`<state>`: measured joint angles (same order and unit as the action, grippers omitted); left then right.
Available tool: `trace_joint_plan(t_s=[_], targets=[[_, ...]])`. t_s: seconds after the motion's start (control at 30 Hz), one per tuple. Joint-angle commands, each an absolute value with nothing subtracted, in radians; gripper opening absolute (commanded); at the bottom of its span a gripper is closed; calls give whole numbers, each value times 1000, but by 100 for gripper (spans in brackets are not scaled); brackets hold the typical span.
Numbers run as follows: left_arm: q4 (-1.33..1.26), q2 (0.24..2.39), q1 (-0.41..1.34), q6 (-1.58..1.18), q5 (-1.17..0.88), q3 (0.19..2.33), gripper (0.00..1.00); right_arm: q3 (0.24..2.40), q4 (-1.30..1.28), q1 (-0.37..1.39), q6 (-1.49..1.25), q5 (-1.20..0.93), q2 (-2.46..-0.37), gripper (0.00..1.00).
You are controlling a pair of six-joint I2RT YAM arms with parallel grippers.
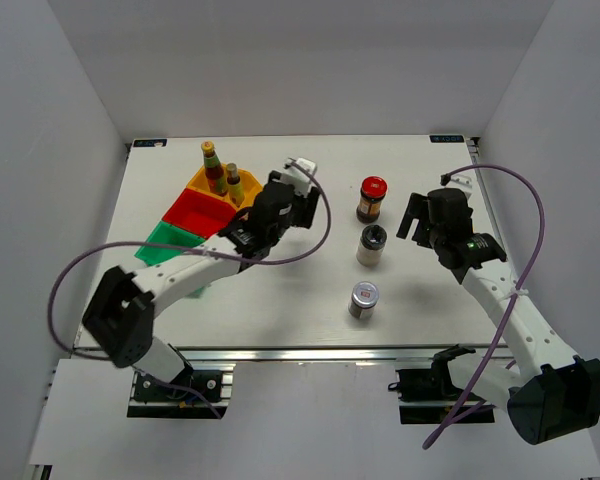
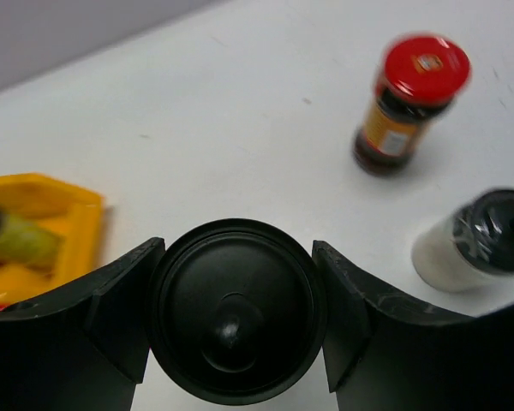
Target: Organize the condiment bottles
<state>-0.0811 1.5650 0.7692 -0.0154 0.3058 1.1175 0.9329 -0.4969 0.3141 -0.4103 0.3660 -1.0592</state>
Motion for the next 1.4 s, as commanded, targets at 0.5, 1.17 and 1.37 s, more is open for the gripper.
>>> trace_joint_plan(t_s=[0.5,1.17,1.37], targets=[[-115,1356,236,-75,447,972,50,940,-462,307,-390,362,-1060,89],[-232,1546,153,-110,439,953,52,946,-476,307,-387,397,-1109,89],[-233,1591,150,-140,460,950,54,940,-476,308,-387,399,-1115,89]])
